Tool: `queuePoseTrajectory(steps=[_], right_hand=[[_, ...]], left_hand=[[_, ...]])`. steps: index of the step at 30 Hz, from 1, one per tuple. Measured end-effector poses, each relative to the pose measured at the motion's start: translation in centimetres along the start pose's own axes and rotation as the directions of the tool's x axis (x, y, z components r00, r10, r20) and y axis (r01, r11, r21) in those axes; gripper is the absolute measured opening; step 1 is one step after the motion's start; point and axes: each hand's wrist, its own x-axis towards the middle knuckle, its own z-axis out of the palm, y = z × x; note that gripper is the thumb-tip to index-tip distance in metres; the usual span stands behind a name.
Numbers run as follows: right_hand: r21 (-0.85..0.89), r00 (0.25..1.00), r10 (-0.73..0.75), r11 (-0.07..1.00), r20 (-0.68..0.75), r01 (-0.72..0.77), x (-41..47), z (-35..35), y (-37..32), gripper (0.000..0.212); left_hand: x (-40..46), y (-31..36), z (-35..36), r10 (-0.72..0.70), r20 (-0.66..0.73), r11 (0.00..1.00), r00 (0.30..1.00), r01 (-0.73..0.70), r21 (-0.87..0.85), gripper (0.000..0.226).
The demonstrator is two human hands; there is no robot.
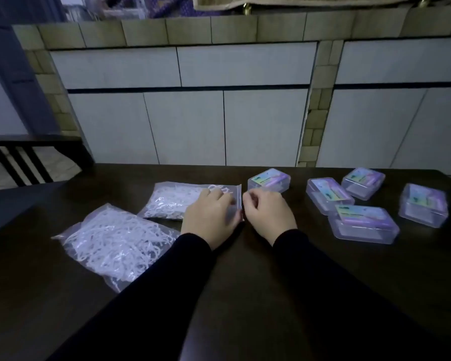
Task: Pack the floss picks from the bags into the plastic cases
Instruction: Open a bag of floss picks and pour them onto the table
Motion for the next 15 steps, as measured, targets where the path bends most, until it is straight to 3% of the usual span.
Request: queuePoseTrajectory(steps=[4, 8, 10, 13, 15], right_hand=[[-0.101, 0.981, 0.123, 0.989, 0.149, -0.109, 1.8, 0.6, 0.0, 0.030], [-0.152, 0.975, 0.139, 0.982, 0.170, -0.114, 2.9, 1.4, 0.0, 0.027], [-0.132, 0.972, 0.157, 0.982, 0.177, -0.135, 3.1, 1.4, -0.1, 0.019], [-0.092, 0.963, 0.157, 0.986, 0.221, -0.140, 2.7, 1.3, -0.2, 0.023], [0.039, 0.963, 0.121, 0.990, 0.239, -0.134, 2.0, 0.9, -0.2, 0.024]], left_hand=[[0.3, -0.5, 0.4, 0.000, 0.036, 0.996, 0.999, 0.004, -0.092, 0.030], [0.5, -0.4, 0.3, -0.019, 0.073, 0.993, 0.997, 0.027, -0.113, 0.026], [0.5, 0.2, 0.0, -0.051, 0.101, 0.991, 0.994, 0.063, -0.121, 0.030], [0.6, 1.2, -0.8, -0.106, 0.194, 0.981, 0.975, 0.134, -0.140, 0.031], [0.6, 1.3, -1.7, -0.145, 0.279, 0.961, 0.949, 0.202, -0.188, 0.022]])
